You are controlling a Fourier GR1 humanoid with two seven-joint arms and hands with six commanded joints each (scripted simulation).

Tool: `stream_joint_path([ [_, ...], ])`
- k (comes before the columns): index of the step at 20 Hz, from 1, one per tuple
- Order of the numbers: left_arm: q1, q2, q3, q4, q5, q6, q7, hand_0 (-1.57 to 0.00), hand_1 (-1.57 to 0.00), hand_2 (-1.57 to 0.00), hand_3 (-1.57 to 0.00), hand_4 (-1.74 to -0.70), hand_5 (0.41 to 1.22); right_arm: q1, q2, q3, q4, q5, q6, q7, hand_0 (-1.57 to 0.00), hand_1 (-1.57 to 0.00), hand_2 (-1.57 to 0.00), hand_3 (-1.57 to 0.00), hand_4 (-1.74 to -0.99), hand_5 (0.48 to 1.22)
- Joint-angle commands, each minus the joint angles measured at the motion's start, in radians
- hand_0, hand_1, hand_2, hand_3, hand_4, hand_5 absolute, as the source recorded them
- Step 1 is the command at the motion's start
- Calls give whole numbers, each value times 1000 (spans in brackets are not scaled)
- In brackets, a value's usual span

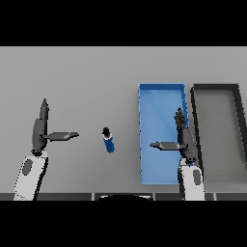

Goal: Pick up the blue pipe and place it into the blue bin.

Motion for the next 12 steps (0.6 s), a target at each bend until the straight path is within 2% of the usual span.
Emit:
stream_joint_path([
  [1, 0, 0, 1, 0, 0, 0, -5, 1, 1, 1, 1, -1006, 586, 0, 0, 0, 0, 0, -1, 0, 1, 1, 1, 1, -1222, 603],
  [6, 3, 8, 6, -1, 2, 0, -7, 1, 1, 1, 1, -1006, 586, 9, 3, 4, -9, -1, 0, 4, 1, 1, 1, 1, -1222, 603],
  [7, 39, 64, -32, -14, -13, -101, -77, 1, 1, 1, 1, -1006, 586, 36, -52, 35, -35, 54, 26, -55, 1, 1, 1, 1, -1222, 603],
  [8, 56, 110, -43, -12, -13, -172, -114, 1, 1, 1, 1, -1011, 588, 57, -79, 57, -57, 81, 45, -83, 1, 1, 1, 1, -1227, 603],
  [10, 76, 154, -57, -16, -17, -237, -151, 1, 1, 1, 1, -1010, 588, 95, -110, 80, -101, 112, 60, -96, 1, 1, 1, 1, -1228, 599],
  [12, 81, 172, -59, -24, -18, -252, -151, 1, 1, 1, 1, -1007, 587, 92, -116, 88, -97, 124, 65, -71, 1, 1, 1, 1, -1231, 599],
])
